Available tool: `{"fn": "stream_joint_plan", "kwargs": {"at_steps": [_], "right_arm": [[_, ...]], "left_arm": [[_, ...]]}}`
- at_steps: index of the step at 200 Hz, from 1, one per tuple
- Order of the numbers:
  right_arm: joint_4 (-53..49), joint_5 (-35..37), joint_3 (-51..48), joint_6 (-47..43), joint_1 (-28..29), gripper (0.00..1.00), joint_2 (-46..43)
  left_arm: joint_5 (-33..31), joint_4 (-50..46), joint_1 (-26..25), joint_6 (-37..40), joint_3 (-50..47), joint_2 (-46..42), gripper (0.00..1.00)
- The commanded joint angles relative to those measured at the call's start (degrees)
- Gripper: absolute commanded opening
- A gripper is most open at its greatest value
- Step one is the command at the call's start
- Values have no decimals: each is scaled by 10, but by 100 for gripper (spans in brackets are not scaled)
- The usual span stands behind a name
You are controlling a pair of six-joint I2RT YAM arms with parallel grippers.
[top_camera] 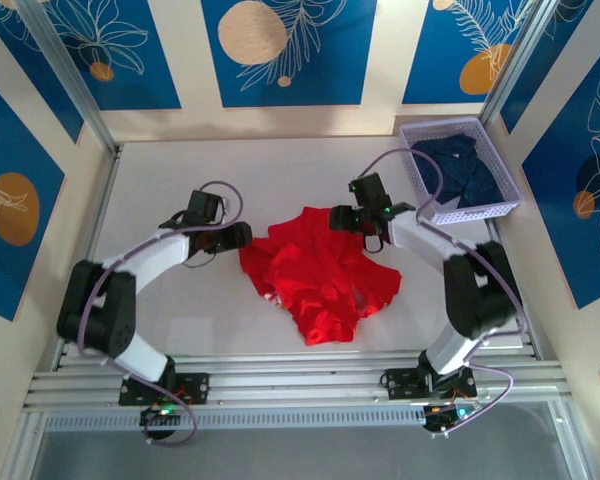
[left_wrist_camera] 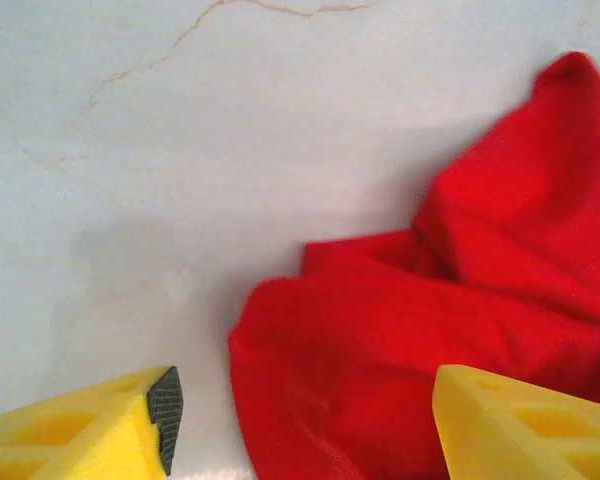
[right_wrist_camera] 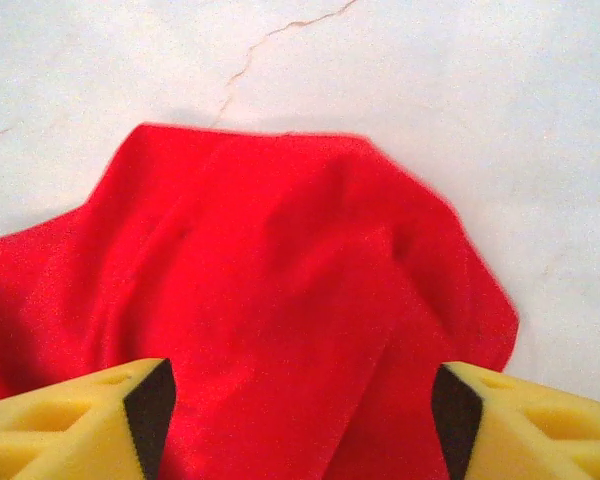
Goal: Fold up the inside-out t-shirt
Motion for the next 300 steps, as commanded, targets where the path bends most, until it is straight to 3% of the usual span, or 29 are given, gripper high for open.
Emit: {"fn": "stream_joint_plan", "kwargs": {"at_steps": [1, 28, 48, 77, 107, 113, 180, 223, 235, 245, 257, 271, 300], "right_arm": [[-22, -12, 58, -15, -18, 73, 65], [-54, -45, 110, -10, -20, 73, 142], [-46, -81, 123, 2, -21, 66, 173], [-38, -112, 157, -4, -26, 32, 197], [-10, -138, 182, -20, -39, 3, 172], [-3, -139, 186, -25, -41, 0, 158], [-3, -163, 251, -81, -67, 0, -52], [17, -137, 96, -108, -67, 1, -240], [24, -118, 22, -96, -66, 11, -295], [22, -102, -42, -76, -66, 29, -335], [5, -90, -108, -58, -65, 46, -371], [-23, -73, -170, -43, -63, 56, -402], [-39, -75, -239, -20, -50, 63, -442]], "left_arm": [[43, 34, -2, -1, 54, 58, 69], [94, 42, -14, -6, 80, 118, 70], [122, 59, -24, -17, 80, 139, 63], [139, 69, -26, -26, 83, 164, 41], [204, 92, -20, -25, 110, 193, 2], [215, 99, -14, -30, 116, 191, 0], [183, 17, 18, 30, 286, -31, 0], [224, 56, -21, 47, 180, -187, 0], [224, 51, -48, 72, 129, -227, 0], [216, 40, -73, 91, 82, -253, 0], [213, 14, -97, 108, 30, -270, 22], [213, -21, -117, 114, -24, -278, 40], [165, -41, -127, 86, -106, -305, 51]]}}
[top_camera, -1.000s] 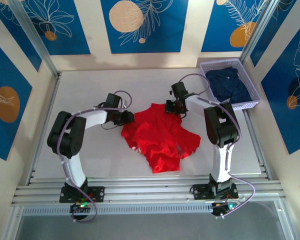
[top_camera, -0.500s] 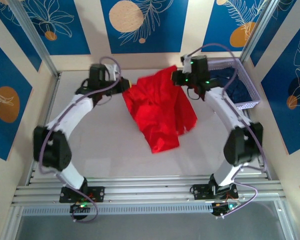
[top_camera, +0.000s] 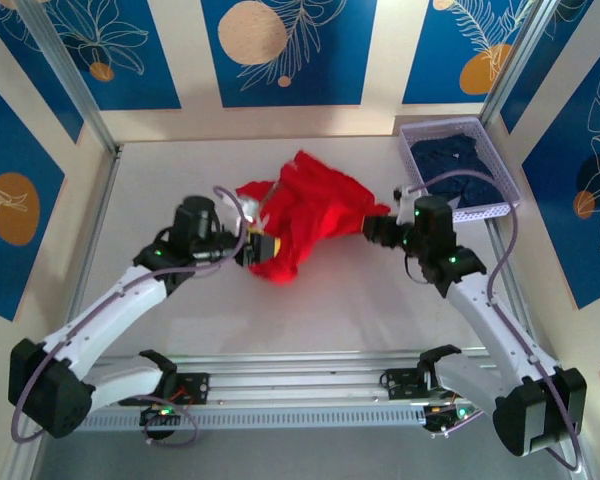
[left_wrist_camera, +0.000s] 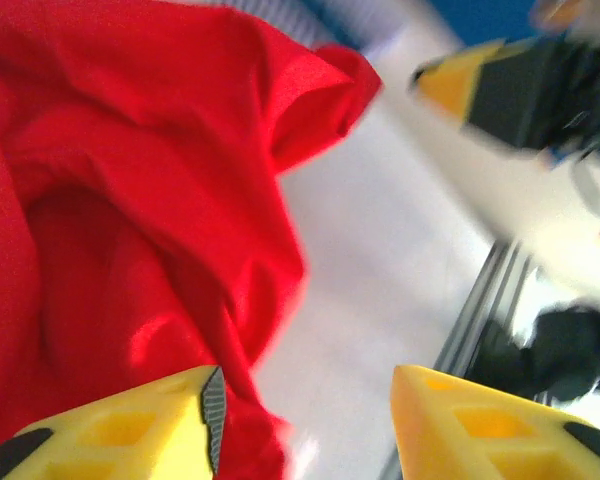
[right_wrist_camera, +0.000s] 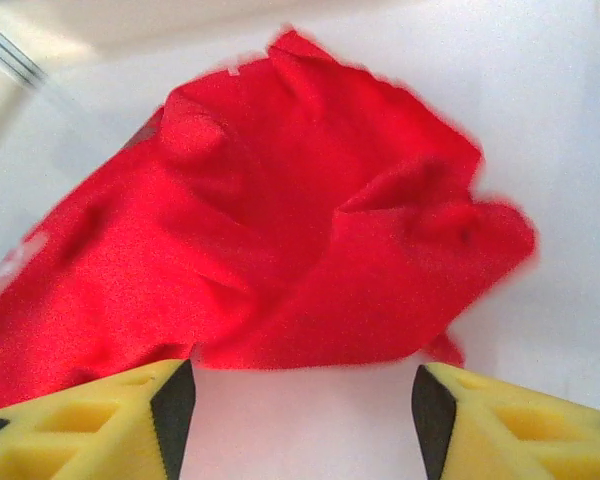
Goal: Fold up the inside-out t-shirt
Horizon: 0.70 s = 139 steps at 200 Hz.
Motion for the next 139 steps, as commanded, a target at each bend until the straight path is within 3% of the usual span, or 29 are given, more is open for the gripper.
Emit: {"fn": "stream_joint_plan", "kwargs": {"at_steps": [1, 28, 69, 108, 139], "right_arm": [[-19, 15, -34, 29, 15, 63, -37], [18, -14, -41, 53, 63, 63, 7], [30, 3, 51, 39, 158, 64, 188], [27, 15, 147, 36, 189, 61, 362], [42, -4, 153, 52, 207, 61, 416]], "left_arm": [[-33, -44, -5, -2, -41, -31, 51], [-118, -47, -6, -25, -66, -39, 57], [-153, -16, -41, -47, -66, 43, 59], [-178, -2, -59, -72, -62, 102, 59], [-207, -27, -87, -57, -95, 81, 64]]}}
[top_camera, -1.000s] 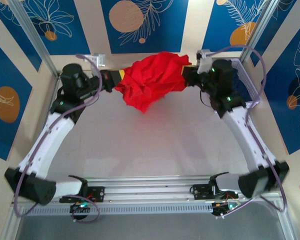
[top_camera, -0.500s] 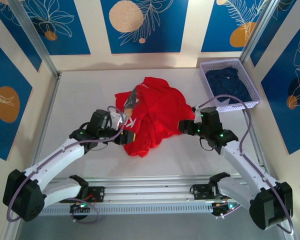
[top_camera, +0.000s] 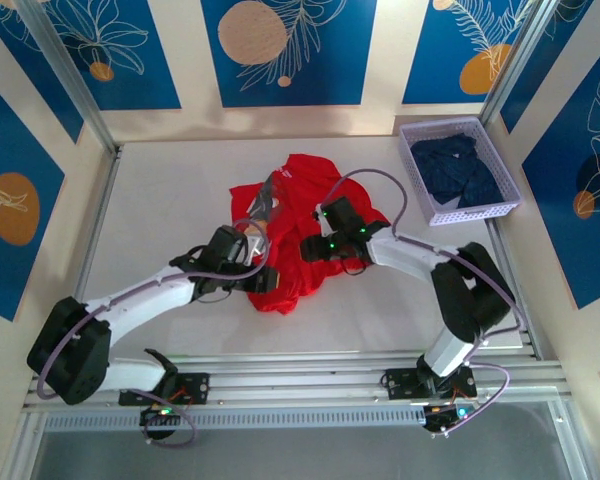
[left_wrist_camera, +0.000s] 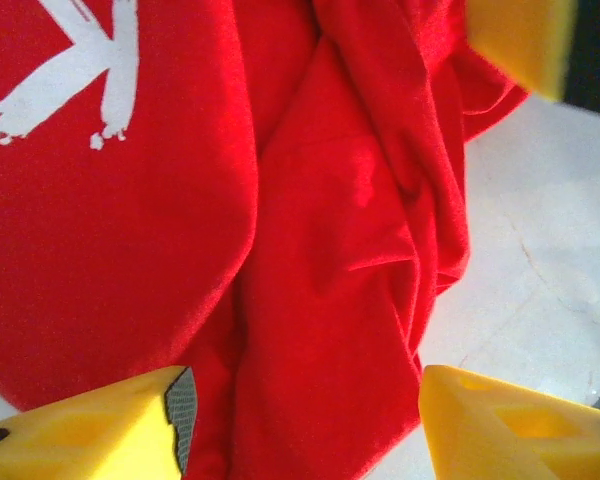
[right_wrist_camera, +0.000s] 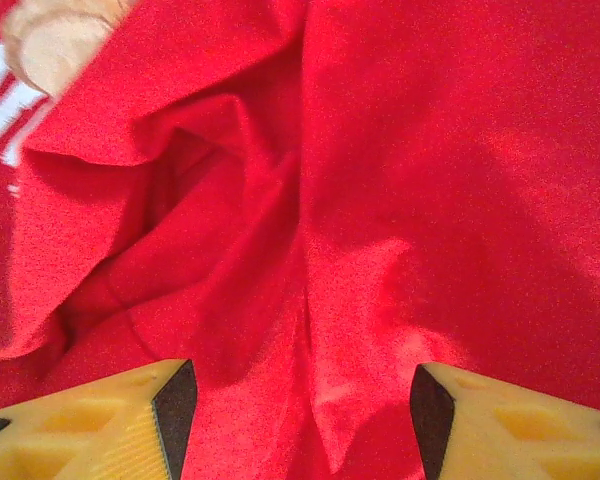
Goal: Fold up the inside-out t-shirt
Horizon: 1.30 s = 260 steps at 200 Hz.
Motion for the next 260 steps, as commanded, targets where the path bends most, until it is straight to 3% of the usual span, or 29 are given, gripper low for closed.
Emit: {"fn": "stream_joint_plan", "kwargs": {"at_steps": [1, 25, 58, 98, 112, 138, 161, 178, 217, 260], "right_arm": [[4, -12, 8, 16, 13, 61, 25], [-19, -31, 12, 25, 23, 60, 37], [-32, -31, -43, 36, 36, 63, -28], [5, -50, -58, 61, 56, 62, -15], [8, -54, -46, 62, 57, 53, 7], [-13, -34, -28, 39, 51, 21, 1], [-44, -32, -31, 13, 22, 9, -68], [-63, -42, -38, -9, -3, 2, -141], [-63, -101, -58, -22, -76, 2, -275], [-76, -37, -111, -2, -74, 6, -329]], "left_arm": [[-35, -14, -26, 5, -23, -20, 64], [-14, -24, -46, 11, -39, -19, 67], [-19, -11, -76, 25, -45, -13, 70], [-10, 24, -83, 34, -37, 44, 59], [-12, 29, -84, 36, -40, 51, 51], [-42, 17, -83, 46, -37, 38, 25], [-75, 4, -76, 52, -30, -15, 0], [-104, -4, -62, 60, -20, -64, 0], [-124, -32, -5, 87, 38, -154, 0], [-117, -69, 14, 126, 76, -161, 0]]}}
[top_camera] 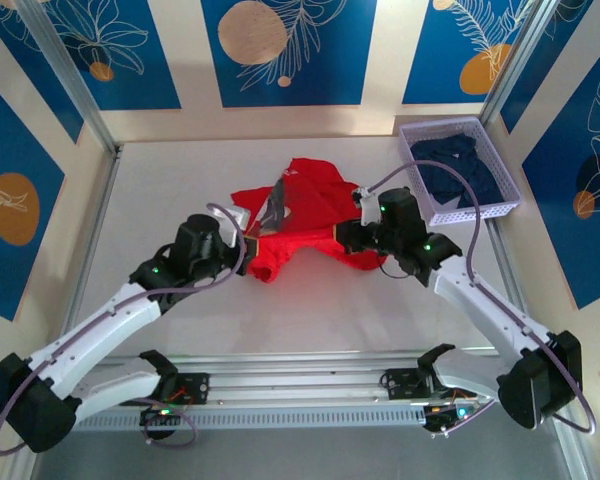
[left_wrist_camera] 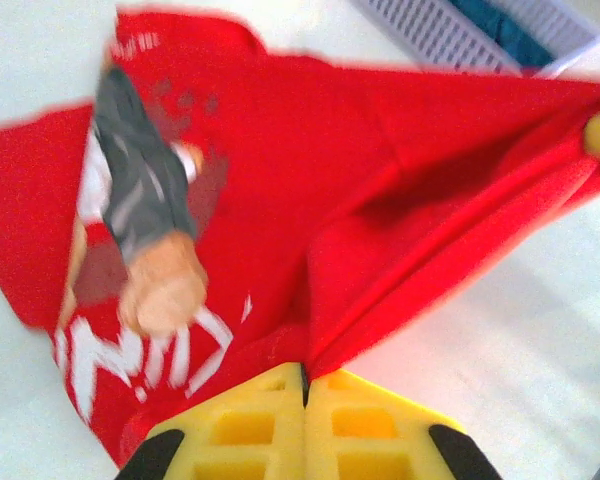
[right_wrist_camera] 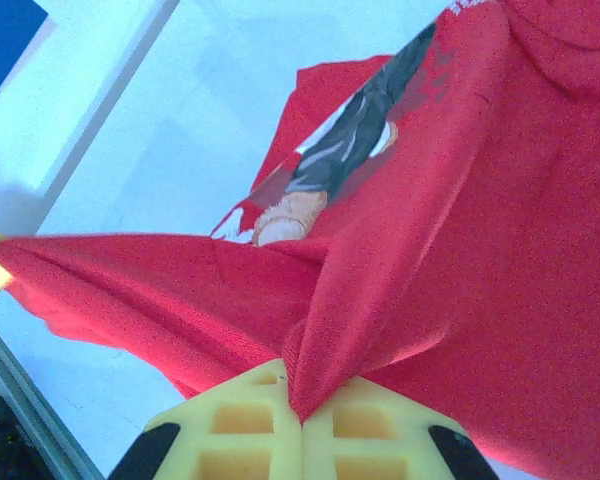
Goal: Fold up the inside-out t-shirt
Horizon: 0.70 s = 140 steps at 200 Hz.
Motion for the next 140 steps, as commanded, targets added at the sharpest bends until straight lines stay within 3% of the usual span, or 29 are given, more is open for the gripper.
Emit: {"fn": "stream_joint_plan", "kwargs": {"at_steps": [1, 29, 49, 77, 140], "right_arm": [[-37, 51, -49, 6, 4, 7, -11], [-47, 114, -89, 25, 69, 40, 15], [-61, 173, -70, 6, 104, 53, 34], [-23, 150, -27, -13, 113, 60, 98], [1, 141, 96, -56, 137, 62, 294]], "left_arm": [[-20, -62, 12, 36, 6, 8, 0], [19, -74, 12, 49, -30, 25, 0], [70, -58, 10, 28, -74, 24, 0], [104, -16, 4, -4, -127, 23, 0], [130, 22, -3, -35, -181, 25, 0]]}}
